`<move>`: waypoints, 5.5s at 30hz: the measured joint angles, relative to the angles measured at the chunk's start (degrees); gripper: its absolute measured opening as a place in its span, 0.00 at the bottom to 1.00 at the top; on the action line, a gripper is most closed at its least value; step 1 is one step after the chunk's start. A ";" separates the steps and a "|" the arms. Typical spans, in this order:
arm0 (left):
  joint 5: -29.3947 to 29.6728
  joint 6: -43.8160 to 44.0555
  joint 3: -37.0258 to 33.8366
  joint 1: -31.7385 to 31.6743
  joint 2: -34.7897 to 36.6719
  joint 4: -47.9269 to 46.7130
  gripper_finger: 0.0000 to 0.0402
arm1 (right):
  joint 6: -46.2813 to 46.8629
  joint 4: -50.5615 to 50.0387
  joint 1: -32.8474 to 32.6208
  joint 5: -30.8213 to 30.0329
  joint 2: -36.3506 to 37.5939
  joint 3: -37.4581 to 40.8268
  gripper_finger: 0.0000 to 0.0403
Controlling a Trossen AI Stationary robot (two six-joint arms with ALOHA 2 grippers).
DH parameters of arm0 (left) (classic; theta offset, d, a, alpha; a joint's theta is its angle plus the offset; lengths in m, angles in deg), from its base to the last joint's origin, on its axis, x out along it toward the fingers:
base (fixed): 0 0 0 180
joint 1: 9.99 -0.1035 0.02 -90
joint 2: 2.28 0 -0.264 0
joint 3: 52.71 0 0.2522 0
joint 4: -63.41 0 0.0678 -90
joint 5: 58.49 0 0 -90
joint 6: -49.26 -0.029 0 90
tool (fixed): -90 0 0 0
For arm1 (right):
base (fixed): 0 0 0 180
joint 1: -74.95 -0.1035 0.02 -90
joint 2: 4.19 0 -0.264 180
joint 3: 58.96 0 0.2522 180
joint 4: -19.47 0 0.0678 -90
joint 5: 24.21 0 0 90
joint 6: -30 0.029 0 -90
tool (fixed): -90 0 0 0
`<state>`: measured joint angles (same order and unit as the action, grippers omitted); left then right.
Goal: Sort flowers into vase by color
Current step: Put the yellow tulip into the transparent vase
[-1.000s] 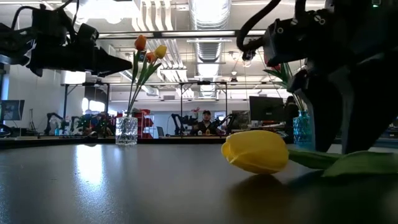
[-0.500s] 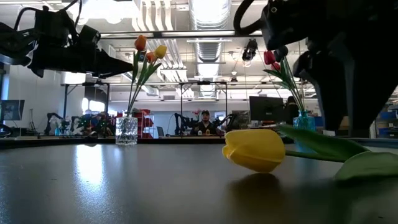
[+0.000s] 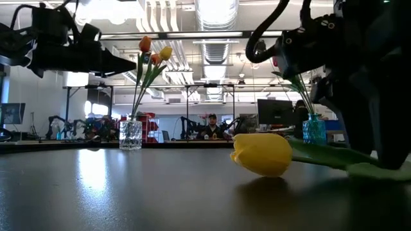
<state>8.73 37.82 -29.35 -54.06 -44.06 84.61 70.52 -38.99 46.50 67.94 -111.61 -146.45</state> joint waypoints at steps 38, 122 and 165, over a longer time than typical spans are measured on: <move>6.90 2.30 0.02 -0.05 28.91 -14.45 0.19 | -57.55 55.09 15.65 -32.17 4.63 -4.74 0.03; 35.70 0.37 0.13 -0.06 41.76 -22.32 0.19 | -68.81 66.33 43.98 -6.86 -34.04 -59.95 0.03; 35.70 1.48 0.13 -0.07 41.72 -22.69 0.19 | -51.93 57.22 44.96 -14.28 -34.04 -59.95 0.36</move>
<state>44.43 39.31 -29.21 -54.13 -2.34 61.92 18.59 18.22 91.46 53.65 -145.66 -206.40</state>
